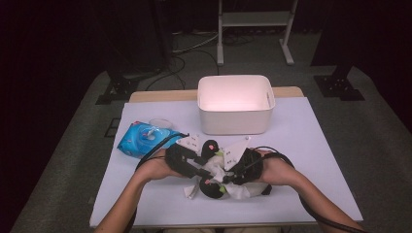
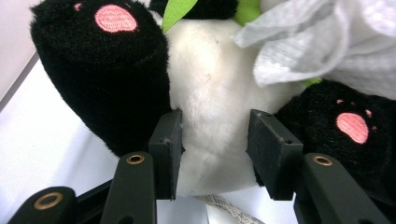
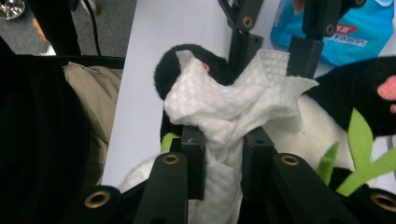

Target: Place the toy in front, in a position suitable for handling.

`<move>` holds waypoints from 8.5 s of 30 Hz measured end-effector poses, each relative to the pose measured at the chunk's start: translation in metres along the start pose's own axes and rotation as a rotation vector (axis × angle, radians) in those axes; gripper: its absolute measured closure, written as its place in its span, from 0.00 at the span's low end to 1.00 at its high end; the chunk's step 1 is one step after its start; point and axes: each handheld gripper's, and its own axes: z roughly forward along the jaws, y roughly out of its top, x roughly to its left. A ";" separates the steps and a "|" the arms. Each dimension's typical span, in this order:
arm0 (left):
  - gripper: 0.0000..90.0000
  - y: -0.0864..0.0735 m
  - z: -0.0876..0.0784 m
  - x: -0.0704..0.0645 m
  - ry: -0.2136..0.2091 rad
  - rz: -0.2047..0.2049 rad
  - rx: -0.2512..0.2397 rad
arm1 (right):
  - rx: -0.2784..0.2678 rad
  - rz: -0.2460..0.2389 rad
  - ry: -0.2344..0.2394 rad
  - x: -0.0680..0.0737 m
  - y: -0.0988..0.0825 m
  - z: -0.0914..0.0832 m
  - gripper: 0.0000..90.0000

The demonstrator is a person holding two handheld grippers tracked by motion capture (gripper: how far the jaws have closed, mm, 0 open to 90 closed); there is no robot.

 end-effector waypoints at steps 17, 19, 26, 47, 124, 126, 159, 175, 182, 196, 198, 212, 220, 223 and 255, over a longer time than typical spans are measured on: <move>0.63 -0.001 0.003 -0.002 0.005 0.007 -0.001 | 0.012 -0.010 -0.013 -0.007 0.010 0.002 0.83; 0.63 0.000 0.003 -0.003 0.007 0.017 0.007 | 0.023 -0.001 -0.032 -0.013 0.008 0.000 0.83; 0.63 0.000 0.003 -0.004 0.014 0.012 0.010 | 0.043 0.029 -0.068 -0.035 0.005 -0.008 0.83; 0.51 0.005 -0.012 -0.006 -0.018 -0.003 0.004 | 0.042 0.070 0.007 -0.025 -0.008 0.000 0.84; 0.40 0.019 0.001 -0.002 -0.003 -0.029 0.016 | -0.001 0.094 -0.028 -0.021 -0.014 -0.014 0.85; 0.44 0.019 0.001 -0.003 -0.001 -0.026 0.017 | 0.010 0.084 -0.036 -0.019 -0.013 -0.014 0.85; 0.49 0.017 -0.001 -0.004 -0.011 -0.033 -0.001 | -0.011 0.185 -0.088 -0.035 -0.056 -0.050 0.84; 0.50 0.023 0.000 -0.010 -0.011 0.012 -0.003 | -0.026 0.104 -0.053 -0.041 -0.012 -0.030 0.84; 0.50 0.021 0.000 -0.010 -0.014 0.005 0.000 | 0.003 0.096 -0.028 -0.040 -0.008 -0.019 0.84; 0.49 0.020 0.001 -0.004 -0.019 -0.022 0.005 | 0.013 0.190 -0.102 -0.038 -0.056 -0.054 0.84; 0.49 0.020 0.000 -0.003 -0.019 -0.020 0.011 | 0.006 0.201 -0.112 -0.037 -0.062 -0.059 0.84; 0.47 0.020 0.001 0.003 -0.026 -0.044 0.023 | -0.023 0.267 -0.112 -0.029 -0.096 -0.068 0.84; 0.45 0.022 0.001 0.004 -0.034 -0.059 0.026 | -0.040 0.292 -0.105 -0.022 -0.108 -0.067 0.84; 0.41 0.024 0.000 0.003 -0.039 -0.068 0.033 | -0.045 0.293 -0.100 -0.021 -0.108 -0.065 0.84; 0.50 0.035 0.002 -0.006 -0.024 0.003 0.025 | -0.034 0.126 -0.077 -0.027 -0.036 -0.041 0.84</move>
